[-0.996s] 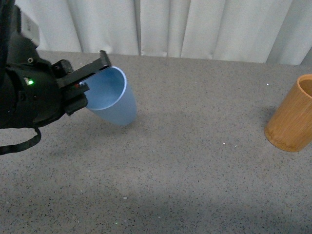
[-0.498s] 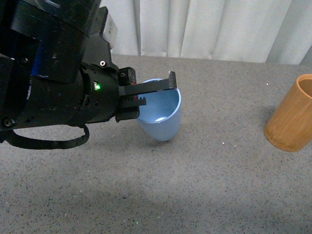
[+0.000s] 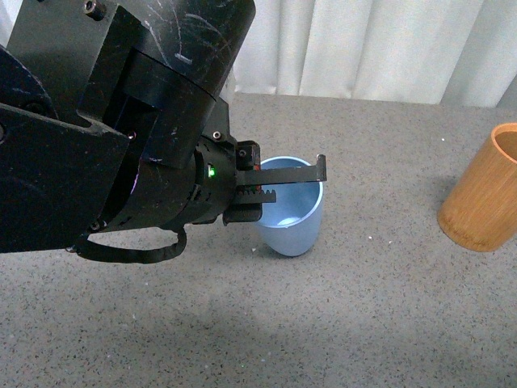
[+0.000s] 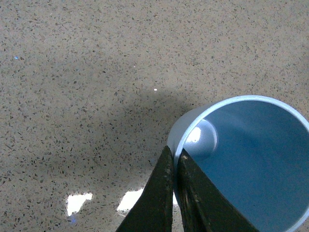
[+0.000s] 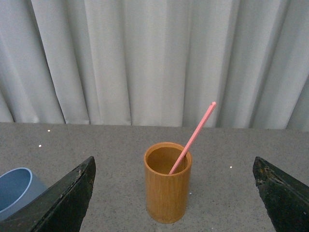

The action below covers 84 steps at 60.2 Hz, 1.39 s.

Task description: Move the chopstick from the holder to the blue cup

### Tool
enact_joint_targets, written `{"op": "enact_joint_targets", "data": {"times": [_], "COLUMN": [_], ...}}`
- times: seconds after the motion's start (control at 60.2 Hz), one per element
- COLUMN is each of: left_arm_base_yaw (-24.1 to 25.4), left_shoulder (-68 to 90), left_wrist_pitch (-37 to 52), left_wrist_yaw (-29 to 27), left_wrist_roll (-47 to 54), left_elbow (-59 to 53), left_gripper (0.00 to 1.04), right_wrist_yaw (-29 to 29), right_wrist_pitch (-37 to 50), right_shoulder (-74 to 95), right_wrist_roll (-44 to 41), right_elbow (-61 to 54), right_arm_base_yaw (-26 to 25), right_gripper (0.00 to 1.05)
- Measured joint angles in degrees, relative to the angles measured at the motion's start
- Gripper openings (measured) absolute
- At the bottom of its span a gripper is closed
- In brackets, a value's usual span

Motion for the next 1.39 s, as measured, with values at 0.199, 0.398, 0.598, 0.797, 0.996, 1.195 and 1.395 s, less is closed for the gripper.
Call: {"op": "enact_joint_targets", "data": {"times": [0.199,0.398,0.598,0.797,0.996,1.195,1.395], "left_arm_base_yaw": [-0.02,0.22,1.60,5.22,24.41,32.76,32.92], "left_shoulder": [0.00,-0.76,-3.74,-4.57,-29.42,-84.17,-106.77], "left_wrist_pitch": [-0.31,0.11,2.58,31.80,46.97,-1.79,-17.40], "left_wrist_yaw": [0.37,0.44,-1.36,-14.12,1.86,8.98,8.85], "left_wrist_roll": [-0.66,-3.72,-8.31,3.28,23.39,25.53,26.08], "left_elbow": [0.13,0.39,-0.11,-11.89,-36.94,-46.12,-46.12], "left_gripper": [0.18,0.55,0.88,0.83,0.40,0.04,0.04], "right_wrist_yaw": [0.00,0.00,0.00,-0.11,0.02,-0.04,0.13], "right_wrist_pitch": [0.00,0.00,0.00,0.00,-0.02,-0.02,-0.02], "right_shoulder": [0.00,0.00,0.00,0.00,0.00,0.00,0.00], "right_wrist_roll": [0.00,0.00,0.00,-0.02,0.00,0.00,0.00], "right_elbow": [0.00,0.00,0.00,0.00,0.00,0.00,0.00], "right_arm_base_yaw": [0.00,0.00,0.00,0.00,0.00,0.00,0.00], "right_gripper": [0.95,0.95,0.95,0.95,0.95,0.95,0.95]}}
